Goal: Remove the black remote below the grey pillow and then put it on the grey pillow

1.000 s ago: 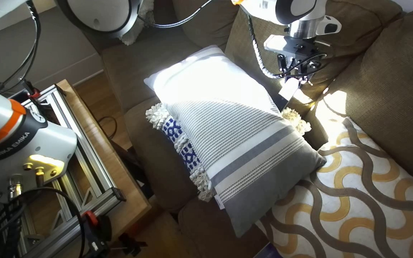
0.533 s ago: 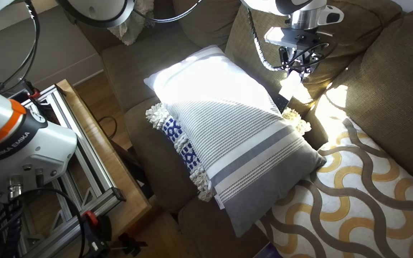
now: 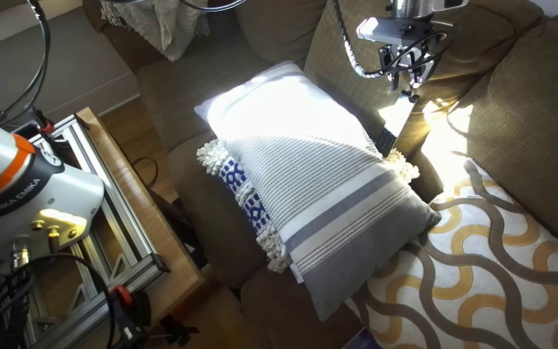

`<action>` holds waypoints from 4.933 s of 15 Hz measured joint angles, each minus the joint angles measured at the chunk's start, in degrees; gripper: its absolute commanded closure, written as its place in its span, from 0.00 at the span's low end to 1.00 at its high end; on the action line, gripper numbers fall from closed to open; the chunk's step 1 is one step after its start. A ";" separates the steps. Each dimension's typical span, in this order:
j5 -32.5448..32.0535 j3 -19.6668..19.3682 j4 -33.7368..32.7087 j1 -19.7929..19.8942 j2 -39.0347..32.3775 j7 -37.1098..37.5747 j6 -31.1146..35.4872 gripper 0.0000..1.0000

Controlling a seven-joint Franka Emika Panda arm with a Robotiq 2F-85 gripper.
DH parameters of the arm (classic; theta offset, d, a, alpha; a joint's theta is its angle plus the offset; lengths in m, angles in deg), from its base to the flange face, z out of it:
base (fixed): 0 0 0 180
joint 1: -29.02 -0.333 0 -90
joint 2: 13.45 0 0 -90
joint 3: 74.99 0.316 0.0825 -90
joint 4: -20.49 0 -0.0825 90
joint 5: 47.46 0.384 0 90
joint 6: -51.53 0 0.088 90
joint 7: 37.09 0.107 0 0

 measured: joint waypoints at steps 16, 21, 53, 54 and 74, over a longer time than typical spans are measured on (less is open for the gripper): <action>-2.58 -0.56 10.12 0.67 -2.33 -0.74 25.49 0.26; -2.50 2.43 11.48 2.50 -2.48 -4.15 29.40 0.54; 5.84 13.63 35.50 -2.40 28.81 -3.32 -2.15 0.77; 6.69 13.66 36.33 -2.41 29.19 -2.24 -3.87 0.77; 10.65 11.34 50.32 -2.36 33.07 7.89 -5.29 0.00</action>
